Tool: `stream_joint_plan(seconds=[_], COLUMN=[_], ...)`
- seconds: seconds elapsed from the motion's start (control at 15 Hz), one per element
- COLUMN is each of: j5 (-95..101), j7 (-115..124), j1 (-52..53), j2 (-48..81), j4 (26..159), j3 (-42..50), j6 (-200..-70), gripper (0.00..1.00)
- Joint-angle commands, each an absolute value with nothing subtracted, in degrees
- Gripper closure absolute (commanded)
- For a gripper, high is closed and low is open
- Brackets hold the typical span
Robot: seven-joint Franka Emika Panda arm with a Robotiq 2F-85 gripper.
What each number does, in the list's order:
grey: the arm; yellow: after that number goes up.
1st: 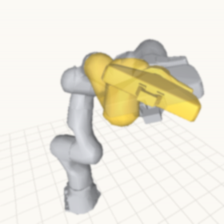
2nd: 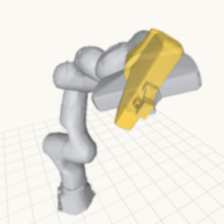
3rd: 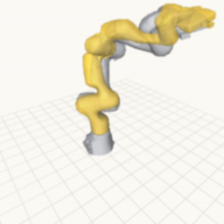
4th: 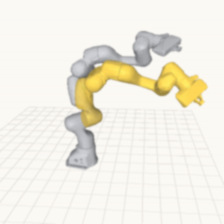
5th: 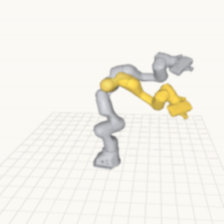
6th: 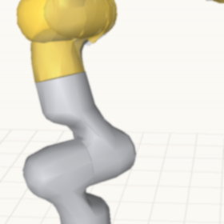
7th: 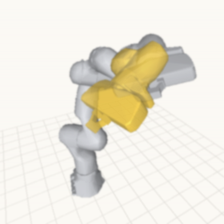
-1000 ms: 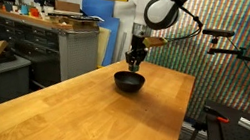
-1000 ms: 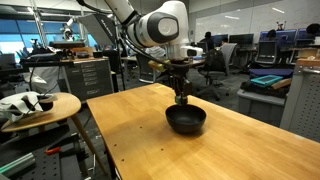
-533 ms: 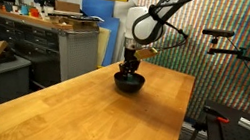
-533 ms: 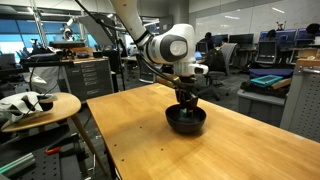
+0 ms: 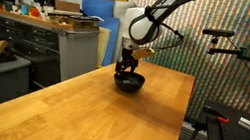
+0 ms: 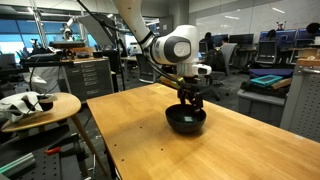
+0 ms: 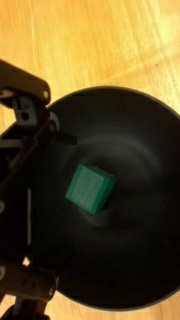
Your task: Put the green block inside the black bowl
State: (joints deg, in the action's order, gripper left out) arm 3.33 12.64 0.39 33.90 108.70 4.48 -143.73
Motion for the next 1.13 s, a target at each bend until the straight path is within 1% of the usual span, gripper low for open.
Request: stream_joint_plan(seconds=[0.0, 0.53, 0.73, 1.07], j5=[0.79, 1.8, 1.88, 2.03], j7=[9.09, 7.83, 7.5, 8.61], j1=[-0.87, 0.28, 0.61, 0.56], j2=[29.78, 20.55, 17.96, 19.71], j4=[109.02, 109.48, 109.5, 108.64], j3=[3.26, 3.09, 2.49, 2.51], j6=[-137.7, -121.55, -117.61, -118.79], gripper=[0.0, 0.0, 0.0, 0.0])
